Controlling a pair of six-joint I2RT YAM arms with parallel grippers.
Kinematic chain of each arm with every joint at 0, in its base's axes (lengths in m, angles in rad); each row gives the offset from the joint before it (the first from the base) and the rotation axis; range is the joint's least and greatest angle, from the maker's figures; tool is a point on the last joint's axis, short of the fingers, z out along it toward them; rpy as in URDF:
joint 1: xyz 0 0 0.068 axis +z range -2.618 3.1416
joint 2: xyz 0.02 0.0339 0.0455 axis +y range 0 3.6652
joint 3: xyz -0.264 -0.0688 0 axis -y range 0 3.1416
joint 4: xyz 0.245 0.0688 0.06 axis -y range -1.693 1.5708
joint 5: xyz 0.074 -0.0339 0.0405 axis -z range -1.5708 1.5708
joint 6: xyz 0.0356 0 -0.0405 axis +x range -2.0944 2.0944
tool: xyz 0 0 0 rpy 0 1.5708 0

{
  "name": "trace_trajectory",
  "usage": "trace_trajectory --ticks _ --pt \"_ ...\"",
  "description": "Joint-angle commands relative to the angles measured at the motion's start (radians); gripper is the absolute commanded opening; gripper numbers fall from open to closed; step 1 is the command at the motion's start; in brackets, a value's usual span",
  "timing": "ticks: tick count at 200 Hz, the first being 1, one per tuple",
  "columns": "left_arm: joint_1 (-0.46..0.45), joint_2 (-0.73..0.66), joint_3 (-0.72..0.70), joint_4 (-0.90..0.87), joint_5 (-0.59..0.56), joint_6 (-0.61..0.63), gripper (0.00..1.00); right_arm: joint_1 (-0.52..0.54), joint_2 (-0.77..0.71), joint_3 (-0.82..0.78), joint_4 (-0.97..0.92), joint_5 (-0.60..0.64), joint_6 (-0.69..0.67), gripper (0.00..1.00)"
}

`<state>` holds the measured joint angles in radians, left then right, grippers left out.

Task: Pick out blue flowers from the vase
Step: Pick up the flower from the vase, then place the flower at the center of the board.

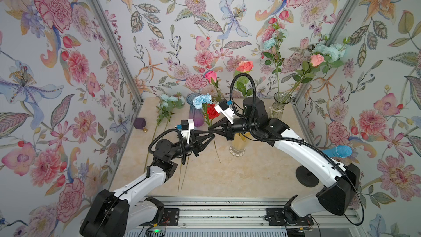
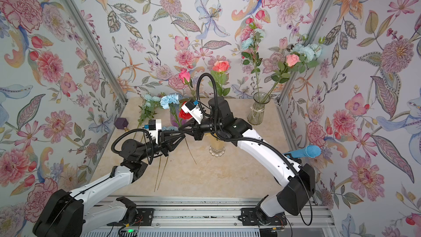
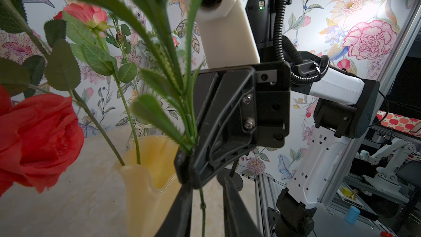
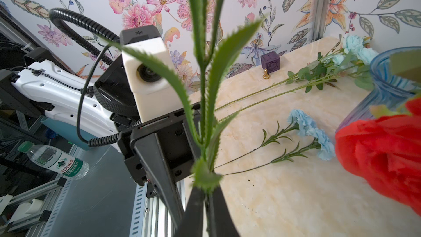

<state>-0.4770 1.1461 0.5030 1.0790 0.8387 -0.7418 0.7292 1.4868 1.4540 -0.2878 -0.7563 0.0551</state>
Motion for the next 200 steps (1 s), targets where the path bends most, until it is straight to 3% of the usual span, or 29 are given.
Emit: trace_trajectory --ticks 1,21,69,113,200 --pt "0.007 -0.002 0.026 0.047 0.024 -0.012 0.31 0.006 -0.003 0.026 -0.005 -0.026 -0.027 0.06" --pt "0.008 -0.015 0.033 0.000 0.008 0.017 0.37 0.005 -0.013 0.022 -0.003 -0.023 -0.031 0.06" --pt "0.006 -0.001 0.044 0.001 0.016 0.016 0.34 0.005 -0.019 0.018 0.009 -0.015 -0.030 0.05" --pt "0.008 -0.014 0.055 -0.058 0.011 0.041 0.41 0.003 -0.037 -0.003 0.050 0.005 -0.012 0.03" --pt "0.013 -0.023 0.044 -0.050 0.009 0.024 0.41 -0.019 -0.073 -0.047 0.105 0.008 0.019 0.03"
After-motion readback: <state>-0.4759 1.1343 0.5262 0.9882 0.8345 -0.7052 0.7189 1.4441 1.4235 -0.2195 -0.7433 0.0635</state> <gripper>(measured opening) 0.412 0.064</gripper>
